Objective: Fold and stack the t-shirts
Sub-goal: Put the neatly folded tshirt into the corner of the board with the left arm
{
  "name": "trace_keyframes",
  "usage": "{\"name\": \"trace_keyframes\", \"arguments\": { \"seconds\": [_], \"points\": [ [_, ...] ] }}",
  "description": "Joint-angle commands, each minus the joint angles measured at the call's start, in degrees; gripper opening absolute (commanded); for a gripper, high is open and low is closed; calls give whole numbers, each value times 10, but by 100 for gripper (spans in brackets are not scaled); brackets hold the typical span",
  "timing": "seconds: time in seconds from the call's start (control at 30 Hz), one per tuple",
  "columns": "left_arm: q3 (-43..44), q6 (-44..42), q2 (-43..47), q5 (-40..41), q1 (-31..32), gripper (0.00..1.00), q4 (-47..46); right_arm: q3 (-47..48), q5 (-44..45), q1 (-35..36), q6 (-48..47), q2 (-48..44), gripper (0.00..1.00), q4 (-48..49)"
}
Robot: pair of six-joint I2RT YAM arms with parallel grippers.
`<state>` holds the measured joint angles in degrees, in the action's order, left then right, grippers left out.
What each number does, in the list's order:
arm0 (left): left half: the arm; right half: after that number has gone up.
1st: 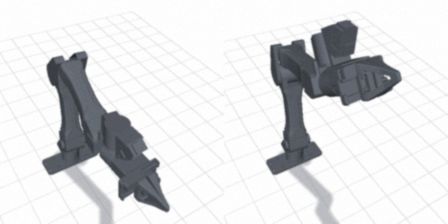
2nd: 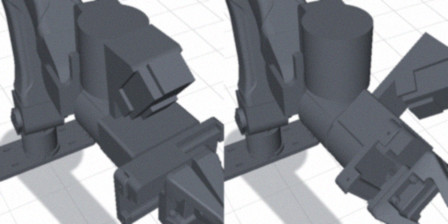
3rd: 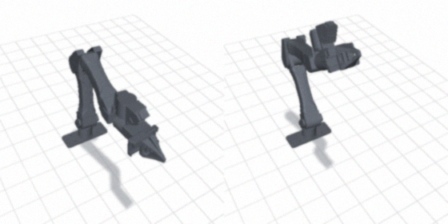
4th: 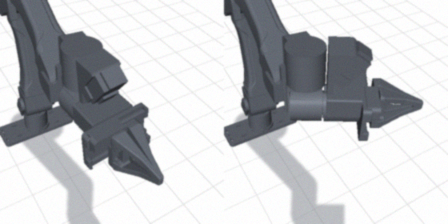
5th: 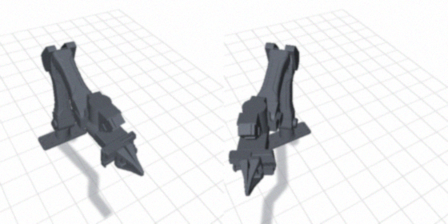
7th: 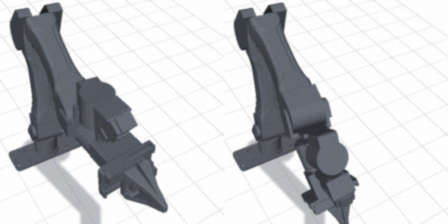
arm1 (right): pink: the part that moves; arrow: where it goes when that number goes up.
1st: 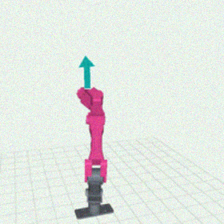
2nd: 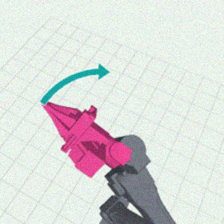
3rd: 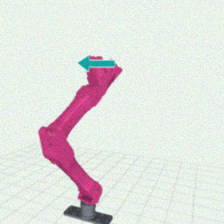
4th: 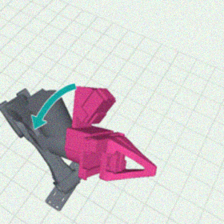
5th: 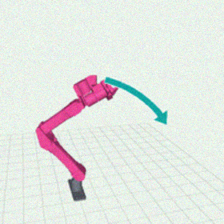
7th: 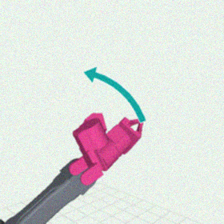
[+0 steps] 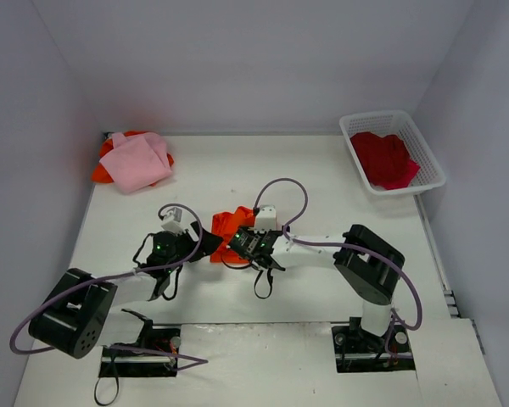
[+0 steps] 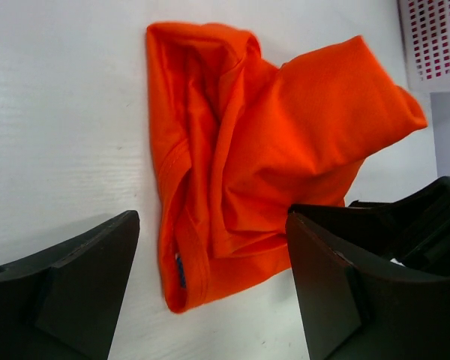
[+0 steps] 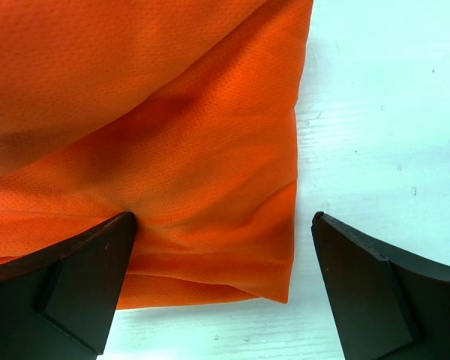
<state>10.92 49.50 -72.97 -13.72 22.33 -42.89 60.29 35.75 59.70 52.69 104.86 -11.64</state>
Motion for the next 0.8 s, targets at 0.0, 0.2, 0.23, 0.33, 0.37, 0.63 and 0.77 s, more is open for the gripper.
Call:
{"name": "trace_keyframes", "arguments": {
  "seconds": [0.0,0.2,0.23,0.33,0.37,0.63,0.77],
  "points": [
    [30,-25,-4,-17,-3,74,-102,-19,-1,3,1,-19,100,-62],
    [32,-37,-37,-29,-3,74,-141,-19,-7,4,1,-19,100,-63],
    [32,-35,-57,-36,-3,73,-161,-19,-7,6,2,-20,100,-64],
    [32,-27,-106,-50,-3,73,-212,-20,-4,5,0,-21,100,-64],
    [31,-23,-117,-58,-3,73,-226,-20,-4,4,0,-22,100,-64],
    [31,-25,-136,-62,-2,70,-253,-20,-1,3,-1,-17,100,-66],
    [39,-30,-147,-68,8,70,-257,-16,-2,3,-2,-8,100,-66]
  ]
}}
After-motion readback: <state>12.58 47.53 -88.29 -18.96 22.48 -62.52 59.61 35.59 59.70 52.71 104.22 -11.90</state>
